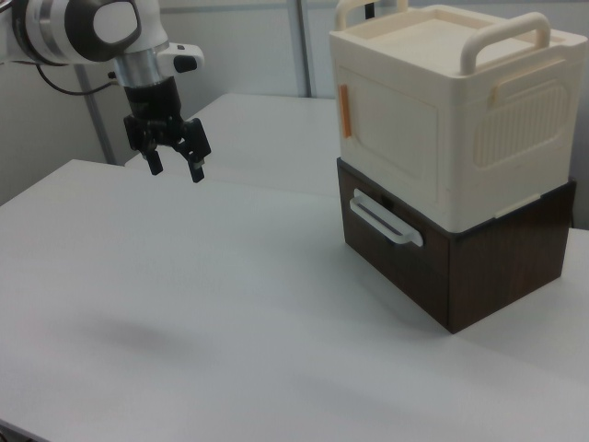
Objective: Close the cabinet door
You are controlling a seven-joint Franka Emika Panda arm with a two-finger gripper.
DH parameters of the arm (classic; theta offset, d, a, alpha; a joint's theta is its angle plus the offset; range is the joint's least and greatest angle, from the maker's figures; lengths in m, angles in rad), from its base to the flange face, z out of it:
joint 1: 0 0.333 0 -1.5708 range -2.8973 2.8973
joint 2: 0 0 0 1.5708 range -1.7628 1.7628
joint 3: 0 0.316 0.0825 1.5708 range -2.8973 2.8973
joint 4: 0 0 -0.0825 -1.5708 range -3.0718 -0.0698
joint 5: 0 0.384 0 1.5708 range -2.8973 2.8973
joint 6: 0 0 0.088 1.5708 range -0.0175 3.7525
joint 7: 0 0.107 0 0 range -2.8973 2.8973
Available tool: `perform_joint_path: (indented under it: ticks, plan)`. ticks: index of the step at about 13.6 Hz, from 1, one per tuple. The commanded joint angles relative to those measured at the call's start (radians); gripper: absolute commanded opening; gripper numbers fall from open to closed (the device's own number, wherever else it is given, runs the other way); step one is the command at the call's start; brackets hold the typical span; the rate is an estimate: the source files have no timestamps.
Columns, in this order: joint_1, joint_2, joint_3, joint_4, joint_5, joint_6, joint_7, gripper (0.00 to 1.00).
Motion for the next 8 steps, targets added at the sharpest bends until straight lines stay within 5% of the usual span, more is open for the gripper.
perform_joint_path:
  ticks: [1, 4, 8]
  plan:
    - [-0.016, -0.023, 0.020, -0.029, -0.016, 0.018, 0.023, 1.00]
    - [-0.054, -0.021, 0.069, -0.029, -0.016, 0.015, 0.023, 1.00]
    - [-0.047, -0.021, 0.066, -0.029, -0.016, 0.014, 0.023, 1.00]
